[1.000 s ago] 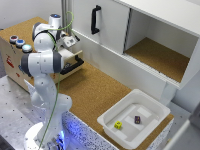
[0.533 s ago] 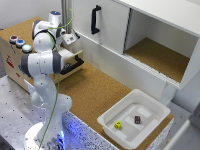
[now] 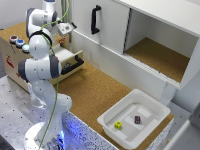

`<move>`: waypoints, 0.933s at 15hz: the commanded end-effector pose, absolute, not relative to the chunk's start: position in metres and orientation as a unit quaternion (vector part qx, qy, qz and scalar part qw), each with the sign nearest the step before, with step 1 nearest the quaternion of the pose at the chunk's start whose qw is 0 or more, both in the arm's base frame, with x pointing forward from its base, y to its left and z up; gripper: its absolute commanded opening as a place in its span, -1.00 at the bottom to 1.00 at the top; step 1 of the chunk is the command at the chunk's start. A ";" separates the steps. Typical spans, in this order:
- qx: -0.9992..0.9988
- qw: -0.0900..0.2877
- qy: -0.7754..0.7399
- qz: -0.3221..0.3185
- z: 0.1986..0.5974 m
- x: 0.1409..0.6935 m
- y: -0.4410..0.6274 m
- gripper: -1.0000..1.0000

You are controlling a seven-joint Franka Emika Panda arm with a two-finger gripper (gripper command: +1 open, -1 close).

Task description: Turn off the green light lamp

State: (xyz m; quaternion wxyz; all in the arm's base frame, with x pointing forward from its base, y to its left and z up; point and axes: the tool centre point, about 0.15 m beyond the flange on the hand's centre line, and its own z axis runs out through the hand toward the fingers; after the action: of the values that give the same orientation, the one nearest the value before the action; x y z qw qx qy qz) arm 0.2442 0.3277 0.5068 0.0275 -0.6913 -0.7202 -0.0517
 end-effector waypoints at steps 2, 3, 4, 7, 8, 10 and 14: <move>-0.703 0.037 -0.708 -0.047 0.519 0.226 0.338 1.00; -0.701 0.041 -0.710 -0.049 0.520 0.222 0.342 1.00; -0.697 0.045 -0.714 -0.051 0.523 0.218 0.347 1.00; -0.695 0.029 -0.716 -0.052 0.531 0.202 0.368 1.00; -0.693 0.025 -0.718 -0.052 0.534 0.196 0.374 1.00; -0.687 0.013 -0.725 -0.052 0.542 0.179 0.385 1.00; -0.658 0.000 -0.751 -0.056 0.553 0.149 0.410 1.00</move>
State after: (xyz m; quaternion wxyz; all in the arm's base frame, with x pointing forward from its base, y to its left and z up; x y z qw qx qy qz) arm 0.1829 0.3739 0.5322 0.0341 -0.6700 -0.7376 -0.0762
